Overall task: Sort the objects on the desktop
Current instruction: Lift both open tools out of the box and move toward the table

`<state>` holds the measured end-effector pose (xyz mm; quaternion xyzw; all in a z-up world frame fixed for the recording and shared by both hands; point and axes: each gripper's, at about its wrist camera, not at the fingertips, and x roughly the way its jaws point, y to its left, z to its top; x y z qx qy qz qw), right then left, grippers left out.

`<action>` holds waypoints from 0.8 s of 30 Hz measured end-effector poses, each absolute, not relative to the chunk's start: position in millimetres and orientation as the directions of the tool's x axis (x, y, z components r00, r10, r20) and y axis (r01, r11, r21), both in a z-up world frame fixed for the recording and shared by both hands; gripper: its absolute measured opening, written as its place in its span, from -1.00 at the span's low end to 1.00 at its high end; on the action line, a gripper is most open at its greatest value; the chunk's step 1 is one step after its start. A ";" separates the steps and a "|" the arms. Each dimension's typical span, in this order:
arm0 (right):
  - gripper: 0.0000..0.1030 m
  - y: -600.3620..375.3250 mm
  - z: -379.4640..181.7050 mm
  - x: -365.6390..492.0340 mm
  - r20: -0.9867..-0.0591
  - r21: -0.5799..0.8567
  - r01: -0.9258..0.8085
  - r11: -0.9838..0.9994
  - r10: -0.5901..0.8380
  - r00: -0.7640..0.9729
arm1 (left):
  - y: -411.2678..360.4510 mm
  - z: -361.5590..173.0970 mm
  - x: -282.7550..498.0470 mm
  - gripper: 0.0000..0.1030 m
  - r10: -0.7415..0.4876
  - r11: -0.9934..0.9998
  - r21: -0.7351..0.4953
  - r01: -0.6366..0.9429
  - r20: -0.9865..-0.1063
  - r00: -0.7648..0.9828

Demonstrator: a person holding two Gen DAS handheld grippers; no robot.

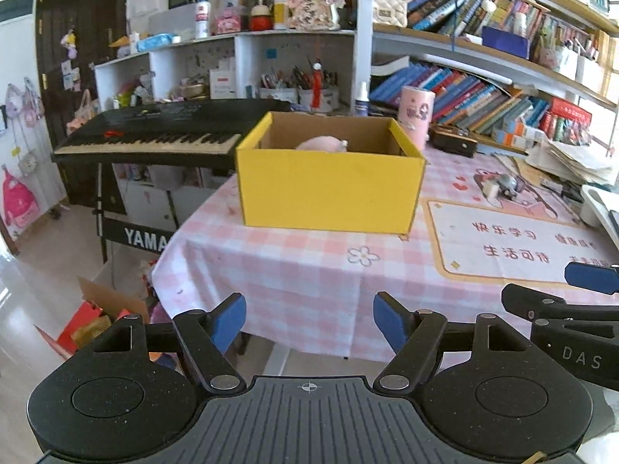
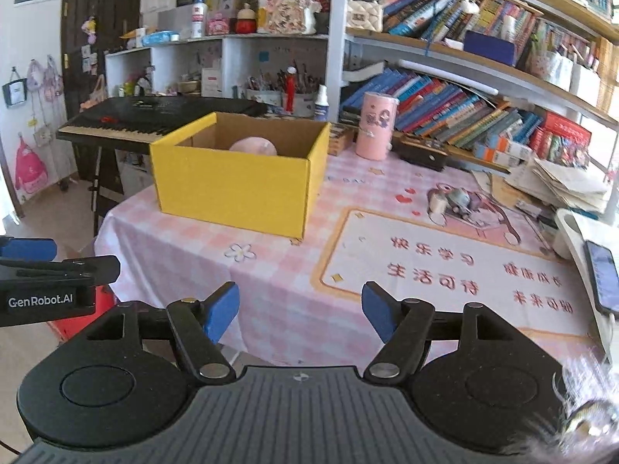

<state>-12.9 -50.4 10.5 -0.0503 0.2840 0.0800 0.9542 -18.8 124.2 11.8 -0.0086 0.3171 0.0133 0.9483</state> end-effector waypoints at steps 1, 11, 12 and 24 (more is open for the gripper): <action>0.37 -52.5 9.3 -13.1 -0.554 -0.050 -0.176 0.983 0.119 0.824 | 122.2 10.8 -18.5 0.45 0.013 1.000 -0.008 -0.023 -0.604 0.797; 0.49 -67.7 2.5 -9.5 -0.582 -0.051 -0.122 0.991 0.070 0.811 | 104.2 5.8 -5.3 0.48 -0.048 0.999 -0.017 0.048 -0.624 0.780; 0.50 -70.2 2.2 -8.7 -0.583 -0.053 -0.116 0.992 0.063 0.810 | 101.3 5.2 -2.8 0.48 -0.057 0.998 -0.020 0.057 -0.626 0.777; 0.51 -109.8 -1.3 2.3 -0.606 -0.056 -0.010 0.998 -0.026 0.795 | 57.0 0.0 27.4 0.49 -0.147 0.985 -0.031 0.168 -0.651 0.745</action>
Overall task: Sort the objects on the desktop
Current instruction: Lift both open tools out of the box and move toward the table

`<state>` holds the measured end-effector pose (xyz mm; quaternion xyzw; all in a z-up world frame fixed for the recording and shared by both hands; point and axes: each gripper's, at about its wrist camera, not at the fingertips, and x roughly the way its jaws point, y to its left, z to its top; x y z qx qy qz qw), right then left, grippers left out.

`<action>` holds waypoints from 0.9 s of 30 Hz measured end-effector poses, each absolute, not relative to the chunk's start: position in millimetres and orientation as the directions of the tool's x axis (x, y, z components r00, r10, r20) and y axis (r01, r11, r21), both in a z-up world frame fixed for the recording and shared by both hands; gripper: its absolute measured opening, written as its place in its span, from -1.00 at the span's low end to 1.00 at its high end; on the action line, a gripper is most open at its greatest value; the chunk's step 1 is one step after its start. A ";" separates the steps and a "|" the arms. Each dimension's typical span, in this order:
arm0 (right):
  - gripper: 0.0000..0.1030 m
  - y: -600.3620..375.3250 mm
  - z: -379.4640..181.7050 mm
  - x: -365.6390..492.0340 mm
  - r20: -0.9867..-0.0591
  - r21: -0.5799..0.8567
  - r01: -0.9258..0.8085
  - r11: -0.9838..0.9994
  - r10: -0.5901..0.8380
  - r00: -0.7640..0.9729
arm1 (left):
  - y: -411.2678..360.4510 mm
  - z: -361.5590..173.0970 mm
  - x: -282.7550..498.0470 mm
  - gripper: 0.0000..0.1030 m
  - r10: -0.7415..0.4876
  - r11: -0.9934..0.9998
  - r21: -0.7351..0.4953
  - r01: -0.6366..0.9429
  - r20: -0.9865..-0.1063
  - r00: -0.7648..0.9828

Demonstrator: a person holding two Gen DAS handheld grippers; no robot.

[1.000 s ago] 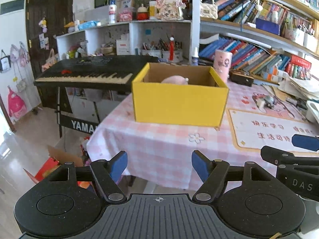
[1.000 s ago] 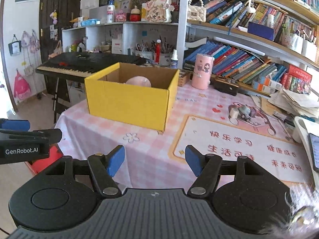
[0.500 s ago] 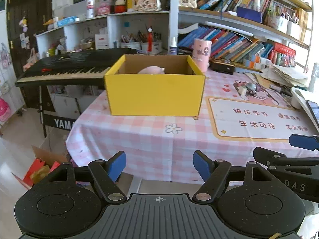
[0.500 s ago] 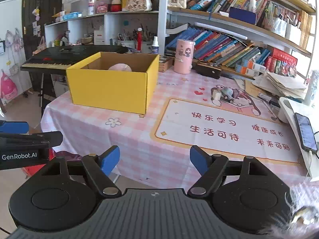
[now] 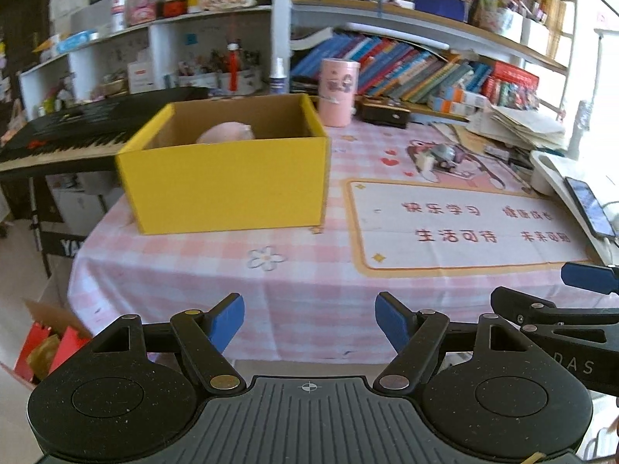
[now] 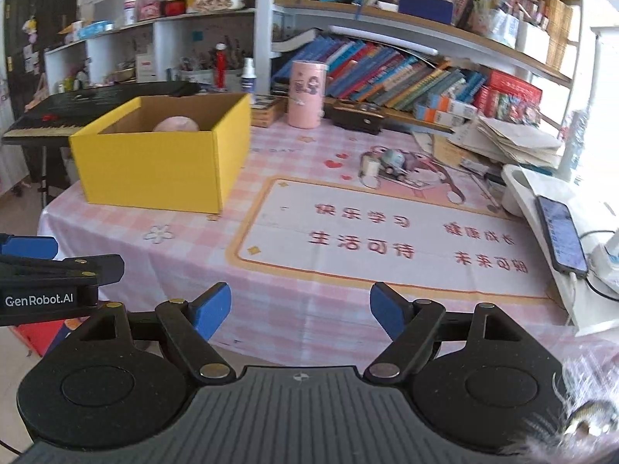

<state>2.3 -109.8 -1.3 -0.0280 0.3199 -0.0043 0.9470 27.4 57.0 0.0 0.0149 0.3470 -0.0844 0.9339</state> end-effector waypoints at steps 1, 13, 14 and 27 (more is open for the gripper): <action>0.51 -113.5 -1.6 3.2 -0.608 -0.055 0.002 0.999 -0.035 0.793 | 52.4 -0.3 30.0 0.49 -0.157 0.983 -0.030 0.182 -0.652 0.742; 0.51 -159.5 -3.9 20.4 -0.615 -0.026 0.130 0.991 -0.118 0.779 | 5.2 -2.5 63.5 0.49 -0.228 0.958 -0.019 0.286 -0.656 0.719; 0.51 -163.3 -3.5 22.8 -0.614 -0.023 0.141 0.990 -0.125 0.779 | 1.3 -2.7 66.6 0.49 -0.231 0.957 -0.019 0.290 -0.656 0.719; 0.51 -205.6 -10.3 62.9 -0.625 -0.023 0.165 0.986 -0.144 0.767 | -45.9 -15.2 112.4 0.49 -0.257 0.945 -0.027 0.325 -0.675 0.691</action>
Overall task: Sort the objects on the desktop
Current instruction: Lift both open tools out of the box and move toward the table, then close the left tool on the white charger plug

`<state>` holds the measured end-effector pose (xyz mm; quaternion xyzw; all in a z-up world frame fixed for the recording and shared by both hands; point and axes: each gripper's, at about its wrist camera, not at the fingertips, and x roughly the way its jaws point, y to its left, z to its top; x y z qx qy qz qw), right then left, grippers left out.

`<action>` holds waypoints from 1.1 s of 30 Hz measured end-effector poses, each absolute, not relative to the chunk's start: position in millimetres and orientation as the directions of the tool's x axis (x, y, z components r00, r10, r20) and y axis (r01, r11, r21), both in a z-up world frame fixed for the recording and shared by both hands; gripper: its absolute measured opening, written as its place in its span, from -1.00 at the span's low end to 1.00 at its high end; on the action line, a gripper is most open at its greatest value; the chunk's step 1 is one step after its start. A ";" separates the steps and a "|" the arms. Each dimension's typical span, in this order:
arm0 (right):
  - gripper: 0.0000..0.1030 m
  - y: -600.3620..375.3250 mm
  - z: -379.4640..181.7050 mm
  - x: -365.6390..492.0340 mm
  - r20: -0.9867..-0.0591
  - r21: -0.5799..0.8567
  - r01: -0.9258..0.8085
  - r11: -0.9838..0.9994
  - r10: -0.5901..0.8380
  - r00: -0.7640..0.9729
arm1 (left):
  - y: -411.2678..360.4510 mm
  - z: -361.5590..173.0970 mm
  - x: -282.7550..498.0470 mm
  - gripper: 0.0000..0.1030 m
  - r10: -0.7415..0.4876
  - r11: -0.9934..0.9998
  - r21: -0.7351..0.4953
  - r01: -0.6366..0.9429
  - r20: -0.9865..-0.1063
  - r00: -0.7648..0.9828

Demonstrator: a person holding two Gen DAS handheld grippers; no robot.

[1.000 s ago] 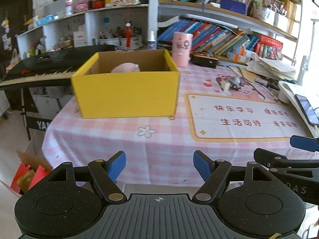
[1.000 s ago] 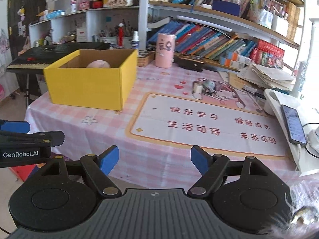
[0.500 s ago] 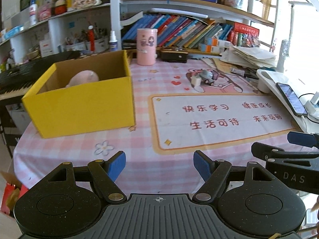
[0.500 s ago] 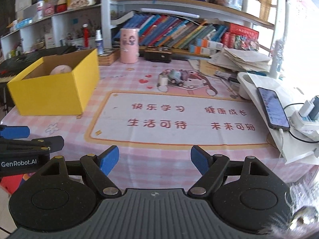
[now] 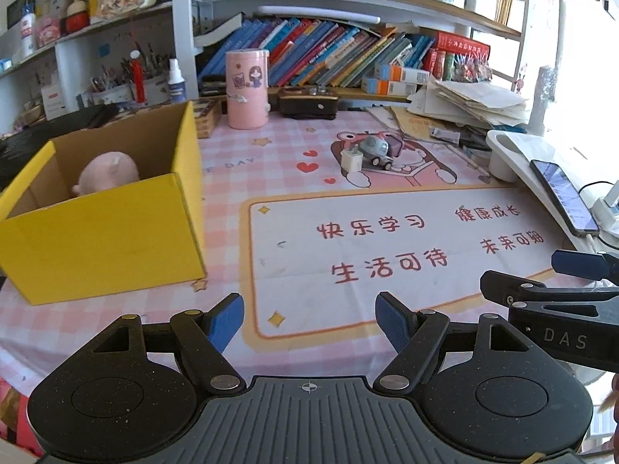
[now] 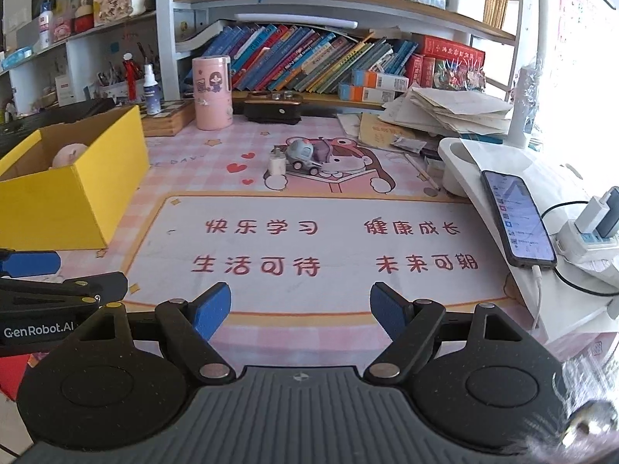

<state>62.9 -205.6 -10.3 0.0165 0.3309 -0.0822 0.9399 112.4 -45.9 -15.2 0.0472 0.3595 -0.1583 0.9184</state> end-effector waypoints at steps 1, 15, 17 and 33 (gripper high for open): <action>0.51 -210.0 -11.3 67.7 -0.629 -0.022 0.164 0.986 -0.142 0.765 | -50.0 -15.7 116.8 0.49 -0.257 0.946 -0.028 0.324 -0.677 0.690; 0.52 -284.4 -14.3 145.4 -0.658 0.046 0.114 0.992 -0.056 0.751 | -111.7 -15.3 182.1 0.48 -0.204 0.968 -0.033 0.248 -0.676 0.708; 0.52 -295.8 -14.7 157.5 -0.658 0.063 0.110 0.992 -0.041 0.752 | -121.8 -15.6 194.0 0.47 -0.189 0.973 -0.026 0.231 -0.671 0.717; 0.51 -364.9 -12.2 274.5 -0.612 0.143 0.009 0.990 0.081 0.787 | -184.8 -56.5 302.2 0.15 -0.084 0.991 0.020 0.136 -0.693 0.716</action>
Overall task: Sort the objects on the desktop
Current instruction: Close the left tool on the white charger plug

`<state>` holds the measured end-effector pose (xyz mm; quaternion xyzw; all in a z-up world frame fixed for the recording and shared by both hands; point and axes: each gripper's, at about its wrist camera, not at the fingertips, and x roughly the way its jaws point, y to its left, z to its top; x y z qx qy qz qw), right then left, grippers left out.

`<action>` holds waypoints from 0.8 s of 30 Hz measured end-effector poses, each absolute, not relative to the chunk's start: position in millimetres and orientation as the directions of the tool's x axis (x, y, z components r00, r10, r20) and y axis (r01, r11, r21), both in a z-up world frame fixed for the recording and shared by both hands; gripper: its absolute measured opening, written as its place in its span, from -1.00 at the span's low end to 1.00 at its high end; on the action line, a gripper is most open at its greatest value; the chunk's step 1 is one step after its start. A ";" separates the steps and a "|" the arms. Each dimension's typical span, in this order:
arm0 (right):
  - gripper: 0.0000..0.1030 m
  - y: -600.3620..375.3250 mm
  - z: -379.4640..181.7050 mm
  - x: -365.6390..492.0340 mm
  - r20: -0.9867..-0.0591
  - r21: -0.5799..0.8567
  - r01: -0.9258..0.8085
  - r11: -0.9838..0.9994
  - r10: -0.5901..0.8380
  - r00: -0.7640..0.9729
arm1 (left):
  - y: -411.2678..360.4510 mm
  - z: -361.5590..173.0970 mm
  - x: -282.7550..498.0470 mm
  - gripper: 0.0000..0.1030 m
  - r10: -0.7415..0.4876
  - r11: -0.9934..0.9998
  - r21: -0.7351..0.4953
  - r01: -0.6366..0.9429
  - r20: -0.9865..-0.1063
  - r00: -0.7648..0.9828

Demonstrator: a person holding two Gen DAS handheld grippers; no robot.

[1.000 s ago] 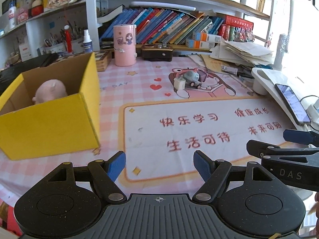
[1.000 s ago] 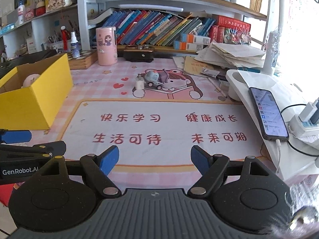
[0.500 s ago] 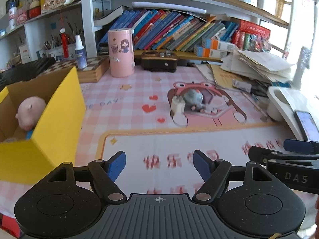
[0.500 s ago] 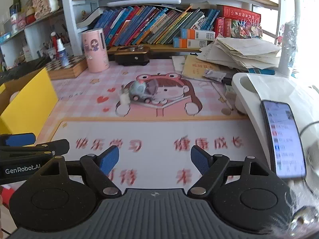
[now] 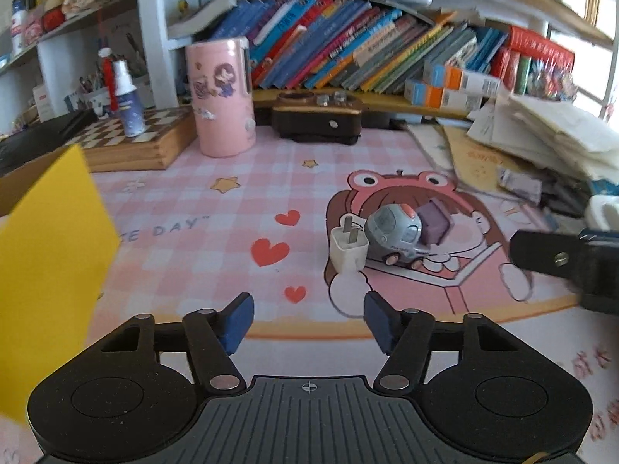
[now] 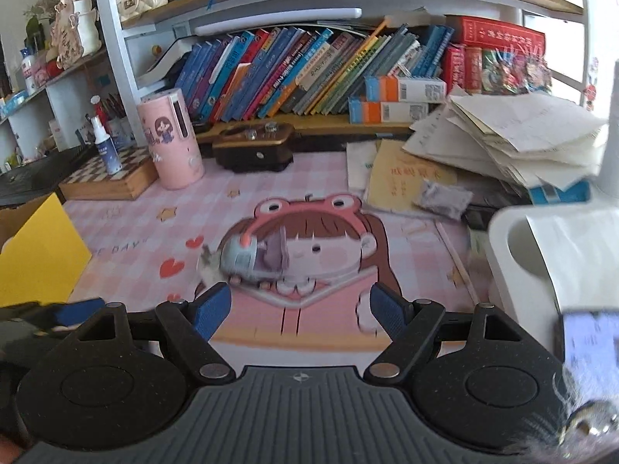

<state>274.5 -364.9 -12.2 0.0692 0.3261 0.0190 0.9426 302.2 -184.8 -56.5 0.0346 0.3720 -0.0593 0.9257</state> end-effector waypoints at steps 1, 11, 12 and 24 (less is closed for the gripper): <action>0.51 -366.2 -11.9 279.4 -0.611 0.143 0.000 0.990 0.088 0.786 | -187.8 -60.5 308.2 0.13 -0.083 0.991 0.019 0.134 -0.698 0.711; 0.51 -378.9 -13.2 298.4 -0.603 0.130 -0.021 0.991 0.096 0.792 | -225.4 -81.4 346.0 0.00 -0.041 0.981 0.110 0.161 -0.692 0.721; 0.51 -381.0 -13.6 300.4 -0.605 0.130 -0.020 0.991 0.095 0.790 | -226.6 -82.6 348.5 -0.03 -0.036 0.981 0.114 0.159 -0.693 0.720; 0.63 -382.4 -27.6 328.0 -0.637 0.194 -0.047 0.980 0.162 0.753 | -204.1 -74.9 347.8 -0.51 -0.062 0.988 0.066 0.142 -0.669 0.741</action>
